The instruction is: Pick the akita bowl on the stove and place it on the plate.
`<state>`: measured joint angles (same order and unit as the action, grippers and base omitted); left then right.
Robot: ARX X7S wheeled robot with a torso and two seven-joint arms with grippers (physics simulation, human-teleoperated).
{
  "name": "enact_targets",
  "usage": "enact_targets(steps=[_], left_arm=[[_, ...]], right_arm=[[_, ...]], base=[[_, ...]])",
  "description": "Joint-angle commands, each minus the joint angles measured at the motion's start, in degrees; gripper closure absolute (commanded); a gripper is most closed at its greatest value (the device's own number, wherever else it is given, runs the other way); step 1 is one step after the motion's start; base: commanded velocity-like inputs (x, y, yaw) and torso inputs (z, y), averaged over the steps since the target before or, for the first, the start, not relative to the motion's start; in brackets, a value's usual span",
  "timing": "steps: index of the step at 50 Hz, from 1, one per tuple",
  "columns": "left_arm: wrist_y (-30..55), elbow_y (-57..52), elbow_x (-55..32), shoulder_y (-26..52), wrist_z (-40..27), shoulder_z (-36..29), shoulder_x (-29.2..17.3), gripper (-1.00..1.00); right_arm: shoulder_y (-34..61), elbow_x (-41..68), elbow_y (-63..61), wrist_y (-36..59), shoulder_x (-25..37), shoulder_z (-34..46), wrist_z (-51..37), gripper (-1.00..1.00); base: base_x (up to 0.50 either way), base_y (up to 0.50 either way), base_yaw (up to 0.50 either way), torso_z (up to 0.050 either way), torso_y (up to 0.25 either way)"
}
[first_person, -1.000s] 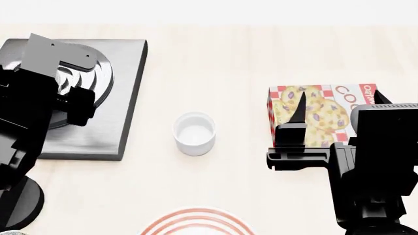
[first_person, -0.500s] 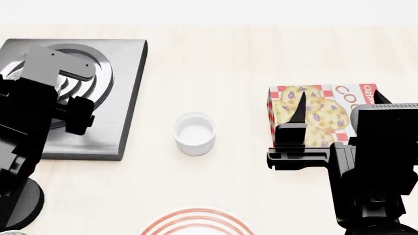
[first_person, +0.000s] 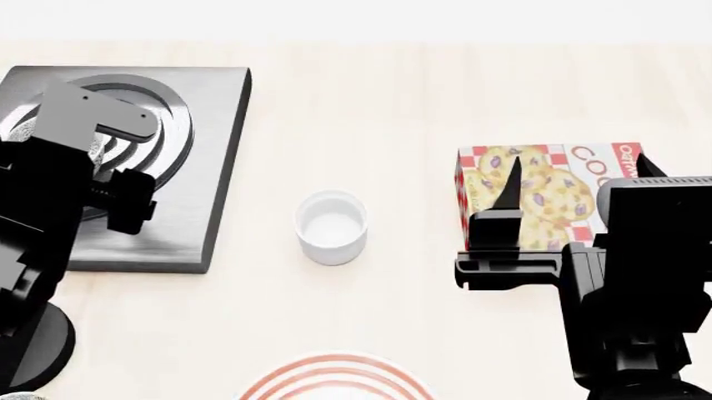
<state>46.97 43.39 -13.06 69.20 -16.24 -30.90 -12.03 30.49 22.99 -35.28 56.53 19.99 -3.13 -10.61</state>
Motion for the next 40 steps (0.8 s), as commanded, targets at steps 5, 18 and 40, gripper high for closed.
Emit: enact_targets(steps=[5,18,40], left_arm=[[-0.40,0.59,0.62,-0.10,1.49,1.19,0.59,-1.00],[-0.72,0.64,0.51,-0.26,1.62,0.95,0.52,1.00],[-0.20,-1.83,-0.25,-0.18,2.71,0.45,0.66,1.00]], right_arm=[[-0.13,-0.66,0.02,-0.12,-0.88,-1.14,0.96,-1.00],[-0.15,-0.44,0.06,-0.25,-0.73,-1.06,0.78,-1.00],[-0.16,-0.02,0.12,-0.37,-0.50,-0.94,0.38,-1.00]], base=[[0.00,0.00,0.00,0.000,0.000],[0.00,0.00,0.00,0.000,0.000],[0.00,0.00,0.00,0.000,0.000]])
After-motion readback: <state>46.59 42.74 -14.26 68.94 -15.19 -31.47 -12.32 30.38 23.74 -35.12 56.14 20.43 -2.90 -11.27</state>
